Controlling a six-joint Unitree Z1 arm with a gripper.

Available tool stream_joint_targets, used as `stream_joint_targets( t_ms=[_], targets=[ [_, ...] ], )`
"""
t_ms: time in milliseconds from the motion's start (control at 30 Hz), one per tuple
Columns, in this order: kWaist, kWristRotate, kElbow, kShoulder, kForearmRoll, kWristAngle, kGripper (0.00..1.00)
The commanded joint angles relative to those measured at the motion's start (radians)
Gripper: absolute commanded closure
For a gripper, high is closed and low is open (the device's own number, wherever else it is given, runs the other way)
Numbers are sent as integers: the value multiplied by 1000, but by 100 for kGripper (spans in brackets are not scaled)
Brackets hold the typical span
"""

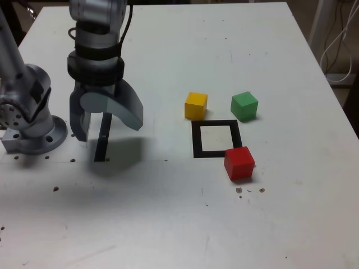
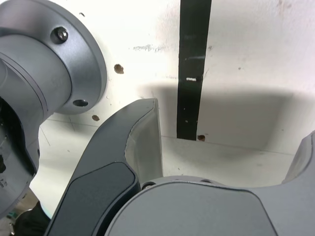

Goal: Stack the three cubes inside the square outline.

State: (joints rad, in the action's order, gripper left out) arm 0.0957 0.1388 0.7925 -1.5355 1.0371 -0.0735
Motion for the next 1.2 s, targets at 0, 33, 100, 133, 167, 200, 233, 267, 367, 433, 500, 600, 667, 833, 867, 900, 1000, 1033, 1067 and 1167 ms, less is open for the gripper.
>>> stream_joint_targets(
  t_ms=[0, 33, 100, 133, 167, 200, 233, 267, 367, 433, 500, 600, 667, 833, 867, 900, 1000, 1033, 1067, 1167],
  targets=[
    [-5, -2, -1, -1, -1, 8, 2],
    [-6, -2, 0, -2, -2, 14, 2],
    [-9, -3, 5, -4, -2, 32, 2],
    [-11, -3, 7, -6, -2, 42, 2],
    [-13, -3, 10, -8, -2, 51, 2],
    [-14, -5, 14, -10, -1, 62, 2],
    [-16, -6, 19, -12, 1, 71, 2],
    [-18, -8, 25, -14, 4, 79, 2],
    [-22, -13, 65, -23, 42, 98, 3],
    [-21, -13, 117, -33, 91, 107, 3],
    [-17, -9, 182, -47, 148, 116, 4],
    [-3, 0, 282, -68, 212, 124, 5],
    [8, 4, 347, -85, 233, 123, 5],
    [25, 7, 520, -168, 273, 116, 5],
    [28, 8, 552, -189, 284, 115, 5],
    [32, 9, 585, -210, 295, 114, 5],
    [52, 15, 684, -271, 328, 113, 5],
    [60, 19, 717, -290, 338, 113, 5],
    [68, 22, 747, -307, 345, 113, 5],
    [90, 34, 826, -353, 359, 113, 5]
  ],
)
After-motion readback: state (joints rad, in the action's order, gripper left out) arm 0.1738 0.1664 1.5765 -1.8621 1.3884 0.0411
